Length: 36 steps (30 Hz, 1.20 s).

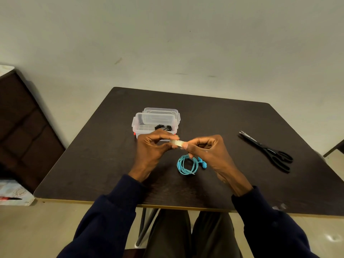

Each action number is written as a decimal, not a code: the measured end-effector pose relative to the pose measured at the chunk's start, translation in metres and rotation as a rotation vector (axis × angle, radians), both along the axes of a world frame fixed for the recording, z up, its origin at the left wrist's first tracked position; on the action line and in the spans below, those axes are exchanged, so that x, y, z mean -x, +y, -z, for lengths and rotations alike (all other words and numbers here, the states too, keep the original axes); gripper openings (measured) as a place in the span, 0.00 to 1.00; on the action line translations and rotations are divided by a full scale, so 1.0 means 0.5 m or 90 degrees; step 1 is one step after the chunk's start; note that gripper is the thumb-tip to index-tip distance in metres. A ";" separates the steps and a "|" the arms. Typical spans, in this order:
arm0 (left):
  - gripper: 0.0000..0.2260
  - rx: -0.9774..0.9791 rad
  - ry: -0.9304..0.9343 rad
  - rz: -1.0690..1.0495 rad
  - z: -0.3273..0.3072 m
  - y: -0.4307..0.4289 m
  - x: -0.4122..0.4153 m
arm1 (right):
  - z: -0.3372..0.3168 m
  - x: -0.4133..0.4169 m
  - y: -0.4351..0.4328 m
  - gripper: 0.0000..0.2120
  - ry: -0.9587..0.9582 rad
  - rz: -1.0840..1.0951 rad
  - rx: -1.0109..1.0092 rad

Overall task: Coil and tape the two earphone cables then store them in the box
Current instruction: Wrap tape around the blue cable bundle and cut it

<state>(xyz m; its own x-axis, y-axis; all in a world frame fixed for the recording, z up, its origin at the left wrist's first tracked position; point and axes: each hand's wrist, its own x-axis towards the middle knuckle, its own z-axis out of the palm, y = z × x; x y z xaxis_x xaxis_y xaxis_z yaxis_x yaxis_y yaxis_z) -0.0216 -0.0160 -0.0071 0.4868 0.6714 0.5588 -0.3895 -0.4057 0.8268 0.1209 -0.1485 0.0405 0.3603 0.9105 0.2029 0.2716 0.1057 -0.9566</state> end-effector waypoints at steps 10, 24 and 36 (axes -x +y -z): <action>0.13 0.175 0.015 0.103 -0.004 -0.003 0.017 | -0.015 -0.017 -0.010 0.10 0.003 -0.073 0.011; 0.09 -0.087 0.096 -0.064 -0.041 -0.009 0.022 | -0.005 -0.011 -0.009 0.08 0.005 -0.023 -0.028; 0.12 -0.015 0.034 -0.038 -0.026 0.009 0.021 | -0.013 -0.028 -0.014 0.11 0.045 -0.107 -0.007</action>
